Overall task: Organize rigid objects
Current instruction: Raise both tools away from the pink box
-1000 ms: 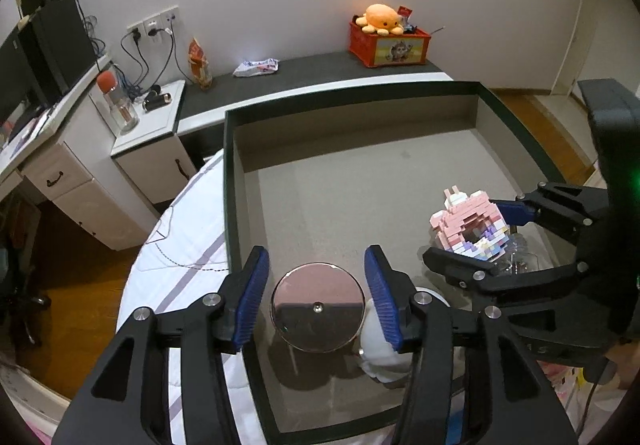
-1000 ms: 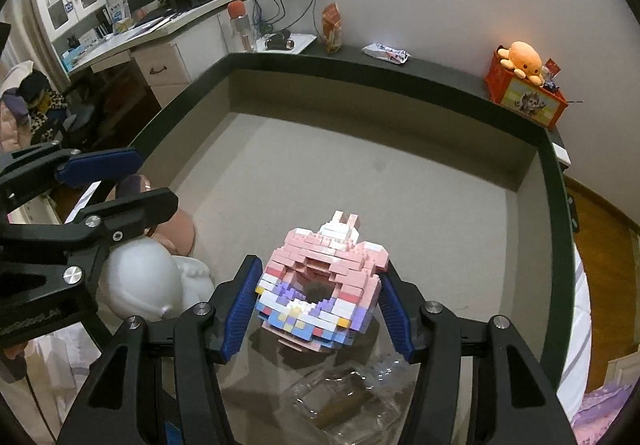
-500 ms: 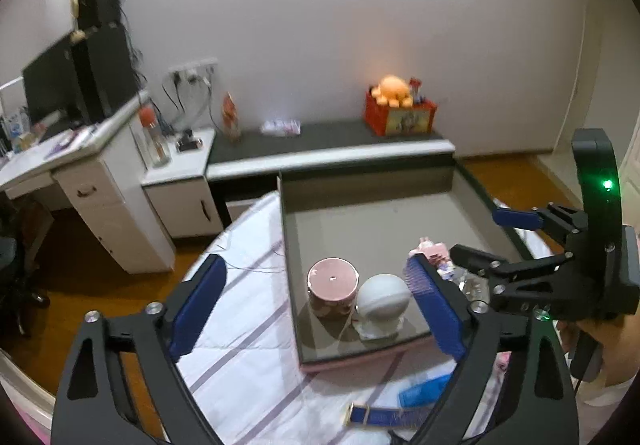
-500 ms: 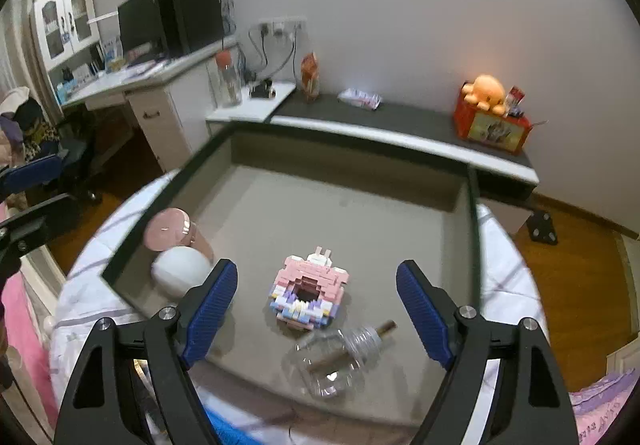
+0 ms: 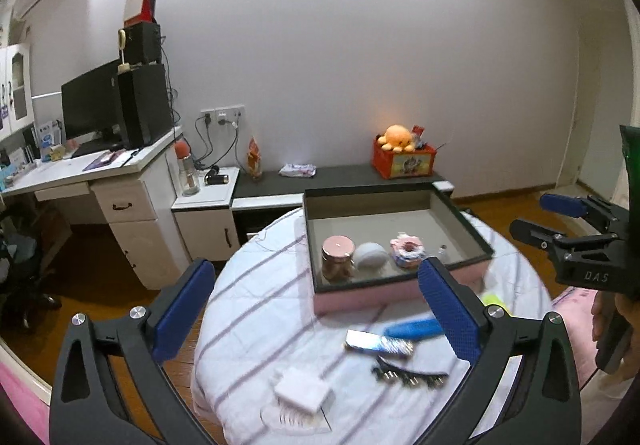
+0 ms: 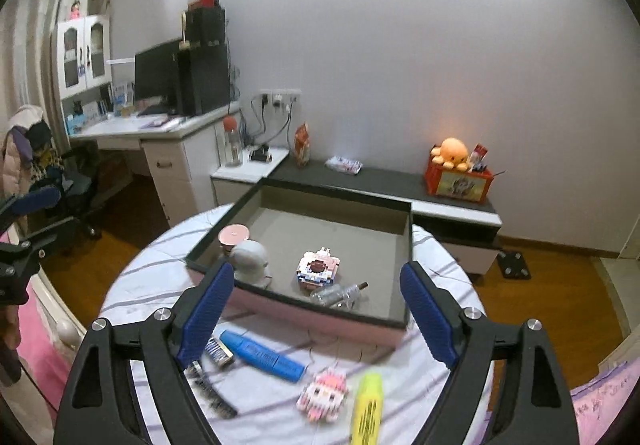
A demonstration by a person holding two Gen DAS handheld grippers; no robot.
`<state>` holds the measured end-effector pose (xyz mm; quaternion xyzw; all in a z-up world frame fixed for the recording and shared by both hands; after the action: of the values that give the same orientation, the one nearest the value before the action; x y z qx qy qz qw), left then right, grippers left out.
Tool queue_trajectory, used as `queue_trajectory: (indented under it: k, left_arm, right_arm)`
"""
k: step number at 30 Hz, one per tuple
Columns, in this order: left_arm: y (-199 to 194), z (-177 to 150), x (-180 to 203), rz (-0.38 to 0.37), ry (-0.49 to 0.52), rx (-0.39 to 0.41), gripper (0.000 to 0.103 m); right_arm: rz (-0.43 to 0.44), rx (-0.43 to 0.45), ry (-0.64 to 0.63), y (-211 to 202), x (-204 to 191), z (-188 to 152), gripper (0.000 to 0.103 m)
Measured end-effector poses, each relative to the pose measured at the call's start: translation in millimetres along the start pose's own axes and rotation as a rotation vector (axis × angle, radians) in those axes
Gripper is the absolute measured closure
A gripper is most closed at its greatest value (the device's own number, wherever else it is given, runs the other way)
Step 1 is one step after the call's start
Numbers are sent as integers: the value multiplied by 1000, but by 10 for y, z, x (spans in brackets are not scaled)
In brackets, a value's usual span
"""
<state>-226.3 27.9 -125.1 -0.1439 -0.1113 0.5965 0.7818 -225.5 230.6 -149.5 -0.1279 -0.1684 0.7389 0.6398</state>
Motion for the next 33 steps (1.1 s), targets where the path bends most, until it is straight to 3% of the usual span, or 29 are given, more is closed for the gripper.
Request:
queue_trajectory:
  k: [5,9,11,17,25,33]
  left_arm:
    - [-401,-253,-40,-87,-61,16,0]
    - [-521,-399,-87,-71,-74,8,0]
    - [-541,-465,-109,-99,-82,7,0]
    - [-486,-704,-142,-92,-89,-65,0]
    - [-556,-722,-85,-103,-67,-46,0]
    - [-390,-871,-169,-62,-55,-105,0]
  right_arm:
    - [28,76,25,-484,-53,-154,16]
    - [7,109,42,-728,-28,-283,16]
    - [-20,128,51,-836,-22,-322,16]
    - [-73,177,70,-1137,27,-405,16]
    - [-86,169,75,-1188,32,-450,16]
    - [-78,118,93,-1019,57,-547,16]
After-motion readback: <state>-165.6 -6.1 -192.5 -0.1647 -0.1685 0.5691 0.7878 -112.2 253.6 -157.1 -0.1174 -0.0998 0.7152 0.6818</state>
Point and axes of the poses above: each gripper's, at about its wrist camera, not at the fingertips, and y roughly the way its jaws point, x to its right, z to its top, the point moved 4 cm from there along y, roughly the way its jaws point, and after that the axes turned 7 degrees about x, right-handed, at the moved point
